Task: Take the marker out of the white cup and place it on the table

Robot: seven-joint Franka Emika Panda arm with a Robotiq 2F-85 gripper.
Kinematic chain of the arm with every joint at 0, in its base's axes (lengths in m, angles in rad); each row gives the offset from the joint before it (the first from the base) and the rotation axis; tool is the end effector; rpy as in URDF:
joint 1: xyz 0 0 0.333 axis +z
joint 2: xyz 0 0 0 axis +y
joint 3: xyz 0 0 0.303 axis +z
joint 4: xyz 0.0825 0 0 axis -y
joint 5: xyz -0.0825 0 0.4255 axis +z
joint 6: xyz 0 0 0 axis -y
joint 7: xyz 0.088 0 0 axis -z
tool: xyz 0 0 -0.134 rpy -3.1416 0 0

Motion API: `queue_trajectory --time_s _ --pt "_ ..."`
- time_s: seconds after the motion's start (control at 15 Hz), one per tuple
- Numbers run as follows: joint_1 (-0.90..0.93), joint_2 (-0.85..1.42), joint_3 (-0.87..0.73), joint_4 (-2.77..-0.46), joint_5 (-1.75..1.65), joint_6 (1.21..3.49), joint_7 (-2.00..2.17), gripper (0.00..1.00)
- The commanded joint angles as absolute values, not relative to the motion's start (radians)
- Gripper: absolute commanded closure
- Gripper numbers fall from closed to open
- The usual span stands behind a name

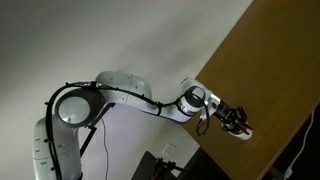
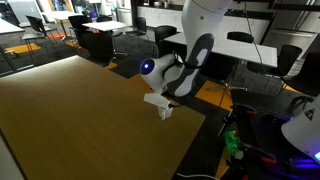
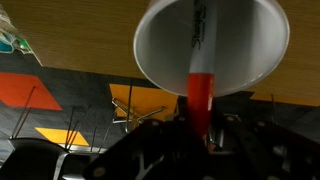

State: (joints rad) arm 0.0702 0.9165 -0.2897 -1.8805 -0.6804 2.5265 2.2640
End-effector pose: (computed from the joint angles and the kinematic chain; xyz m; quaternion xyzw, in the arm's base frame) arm 0.5569 -0.1543 -0.0502 0.6003 -0.7403 0.1602 0.2568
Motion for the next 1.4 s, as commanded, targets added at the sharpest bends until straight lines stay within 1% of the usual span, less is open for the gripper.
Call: queue_trajectory --time_s 0.0,0.53,1.33 --pt "0.104 0.911 -0.322 -1.891 -0.667 2.552 2.254 0.94" --pt "0.145 0.826 -0.323 -1.954 -0.666 2.533 2.241 0.94" --pt "0.147 0.555 -0.289 -2.118 -0.673 2.407 2.164 0.94"
